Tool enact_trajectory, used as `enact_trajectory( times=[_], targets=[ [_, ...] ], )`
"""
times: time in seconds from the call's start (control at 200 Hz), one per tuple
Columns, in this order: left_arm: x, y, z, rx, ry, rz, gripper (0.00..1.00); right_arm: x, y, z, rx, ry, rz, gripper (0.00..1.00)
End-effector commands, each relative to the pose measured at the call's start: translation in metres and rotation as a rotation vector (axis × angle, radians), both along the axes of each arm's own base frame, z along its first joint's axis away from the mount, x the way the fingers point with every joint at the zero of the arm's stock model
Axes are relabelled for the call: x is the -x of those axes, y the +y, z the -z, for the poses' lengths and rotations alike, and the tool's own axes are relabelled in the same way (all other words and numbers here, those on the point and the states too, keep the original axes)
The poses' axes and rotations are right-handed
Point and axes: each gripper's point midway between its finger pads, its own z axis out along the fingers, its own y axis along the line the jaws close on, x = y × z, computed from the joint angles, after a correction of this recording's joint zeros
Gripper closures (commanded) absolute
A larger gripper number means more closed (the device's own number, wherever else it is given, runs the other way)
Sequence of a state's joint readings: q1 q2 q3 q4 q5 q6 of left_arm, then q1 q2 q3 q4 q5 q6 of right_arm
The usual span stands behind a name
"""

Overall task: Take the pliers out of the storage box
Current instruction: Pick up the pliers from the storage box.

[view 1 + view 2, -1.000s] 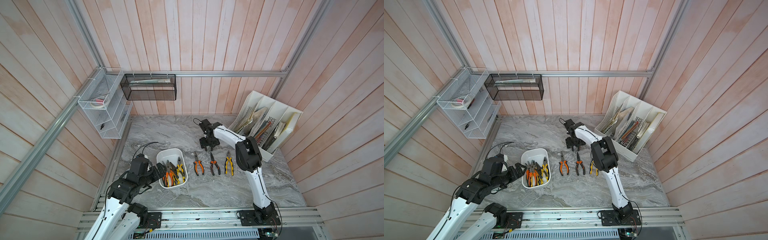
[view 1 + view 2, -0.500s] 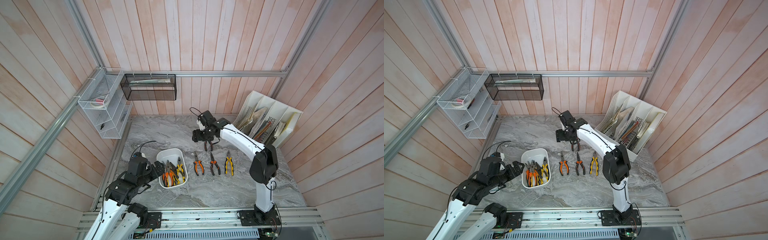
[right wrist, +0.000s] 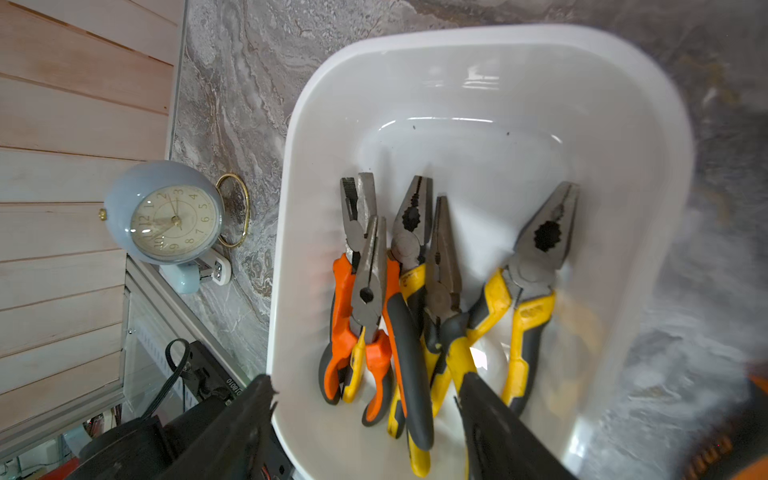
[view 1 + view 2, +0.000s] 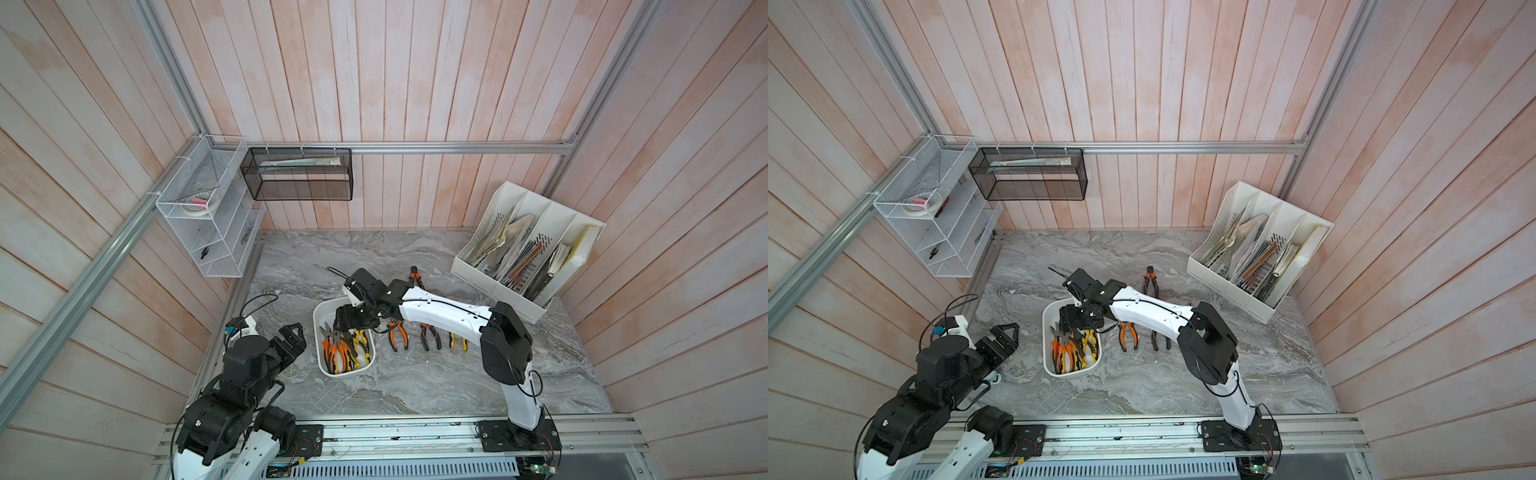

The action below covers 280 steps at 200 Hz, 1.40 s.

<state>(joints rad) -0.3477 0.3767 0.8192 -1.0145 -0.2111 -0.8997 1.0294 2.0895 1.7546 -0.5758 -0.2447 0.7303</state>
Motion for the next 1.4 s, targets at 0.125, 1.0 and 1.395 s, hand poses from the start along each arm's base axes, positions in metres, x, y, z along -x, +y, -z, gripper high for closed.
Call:
enact_trajectory(
  times=[0.125, 1.0, 1.395],
  targets=[
    [0.008, 0.016, 0.002, -0.029, 0.01, -0.071, 0.0, 0.006, 0.024, 0.023, 0.063, 0.032, 0.018, 0.27],
    [0.012, 0.019, 0.008, -0.045, 0.019, -0.078, 0.0, 0.02, 0.032, 0.063, 0.189, 0.039, -0.028, 0.56],
    [0.011, 0.019, 0.01, -0.049, 0.026, -0.075, 0.0, 0.023, 0.032, 0.043, 0.152, 0.001, -0.026, 0.8]
  ],
)
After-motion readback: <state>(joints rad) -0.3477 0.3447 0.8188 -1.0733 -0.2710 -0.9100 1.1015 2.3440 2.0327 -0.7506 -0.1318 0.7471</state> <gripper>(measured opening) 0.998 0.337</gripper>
